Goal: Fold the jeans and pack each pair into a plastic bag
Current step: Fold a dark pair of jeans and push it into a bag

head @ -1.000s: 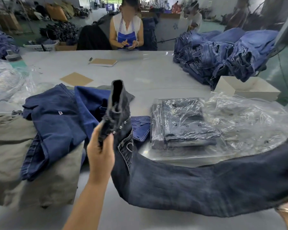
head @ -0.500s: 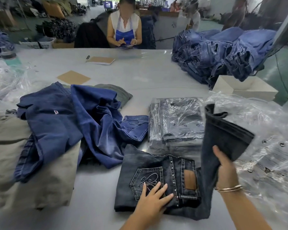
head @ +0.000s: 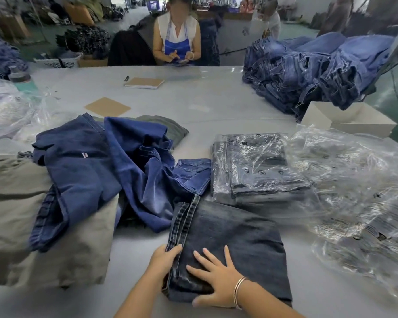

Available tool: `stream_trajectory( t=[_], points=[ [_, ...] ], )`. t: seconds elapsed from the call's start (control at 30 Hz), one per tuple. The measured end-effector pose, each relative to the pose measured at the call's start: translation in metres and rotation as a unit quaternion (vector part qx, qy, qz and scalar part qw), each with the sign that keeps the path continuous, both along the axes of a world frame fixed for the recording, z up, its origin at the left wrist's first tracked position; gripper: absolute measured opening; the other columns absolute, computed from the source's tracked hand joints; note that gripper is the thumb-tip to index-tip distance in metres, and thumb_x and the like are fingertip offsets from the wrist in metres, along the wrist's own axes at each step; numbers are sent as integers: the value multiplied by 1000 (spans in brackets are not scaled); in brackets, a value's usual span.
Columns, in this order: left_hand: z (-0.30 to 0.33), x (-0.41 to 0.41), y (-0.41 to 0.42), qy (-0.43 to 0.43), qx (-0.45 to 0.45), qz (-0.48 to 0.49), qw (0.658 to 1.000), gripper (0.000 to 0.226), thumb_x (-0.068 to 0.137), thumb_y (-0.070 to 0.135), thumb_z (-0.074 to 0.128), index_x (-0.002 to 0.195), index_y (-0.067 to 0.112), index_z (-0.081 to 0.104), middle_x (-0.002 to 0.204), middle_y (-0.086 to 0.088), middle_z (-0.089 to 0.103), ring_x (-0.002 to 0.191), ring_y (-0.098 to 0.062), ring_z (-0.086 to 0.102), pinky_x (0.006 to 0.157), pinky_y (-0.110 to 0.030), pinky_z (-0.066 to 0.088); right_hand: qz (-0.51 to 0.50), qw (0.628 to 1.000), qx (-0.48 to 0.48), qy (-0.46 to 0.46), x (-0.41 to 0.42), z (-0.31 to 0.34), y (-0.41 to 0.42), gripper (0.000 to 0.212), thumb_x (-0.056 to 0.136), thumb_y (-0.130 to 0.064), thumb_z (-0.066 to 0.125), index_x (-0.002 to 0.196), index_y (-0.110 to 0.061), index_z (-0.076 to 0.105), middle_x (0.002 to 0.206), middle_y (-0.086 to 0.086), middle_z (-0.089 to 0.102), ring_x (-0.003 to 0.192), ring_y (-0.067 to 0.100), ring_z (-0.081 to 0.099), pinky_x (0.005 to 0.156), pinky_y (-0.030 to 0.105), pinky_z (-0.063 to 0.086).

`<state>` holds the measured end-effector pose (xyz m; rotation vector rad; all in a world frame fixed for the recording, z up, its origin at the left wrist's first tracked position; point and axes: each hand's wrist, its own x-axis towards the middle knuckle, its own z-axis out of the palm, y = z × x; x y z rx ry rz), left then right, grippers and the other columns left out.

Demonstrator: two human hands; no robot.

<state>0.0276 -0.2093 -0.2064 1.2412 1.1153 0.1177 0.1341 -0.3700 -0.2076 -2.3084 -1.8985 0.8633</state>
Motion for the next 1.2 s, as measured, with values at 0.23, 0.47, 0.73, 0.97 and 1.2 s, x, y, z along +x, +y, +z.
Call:
stream_trajectory(
  t=[0.23,0.47,0.73,0.97,1.2],
  points=[
    [-3,-19,0,249,256,-173,918,19,90,28,53,105,36,45,112,2,63,111,-23,56,87,-32,37,-493,836,217,-101,57,13,-78,40,79,-21,75,118,-20,67,138,13,51,132,32,43,109,56,24],
    [15,7,-17,163,419,-92,889,44,86,24,63,128,21,52,121,-2,54,109,-24,52,90,-38,43,-417,898,104,-97,30,9,-95,73,77,-55,66,142,-38,36,158,-1,13,145,24,17,113,58,6],
    [10,9,-8,187,271,-142,934,29,86,46,63,77,22,50,83,1,63,81,-21,57,72,-29,43,-289,898,163,-290,-8,0,-85,53,91,-69,9,113,-53,55,159,-11,-11,146,16,-14,110,56,-5],
    [7,0,-5,130,202,-102,965,32,87,23,66,68,15,42,53,5,54,58,-16,49,56,-28,35,-364,867,214,-264,-10,-2,-82,43,91,-63,25,86,-58,67,116,-13,67,143,0,-13,108,49,3],
    [12,-17,9,-36,214,-50,975,26,83,-11,63,76,8,46,65,-3,49,60,-13,42,61,-24,35,-320,885,216,-259,-7,-1,-91,46,48,-53,80,92,-54,69,123,-9,63,144,3,4,108,44,14]
  ],
)
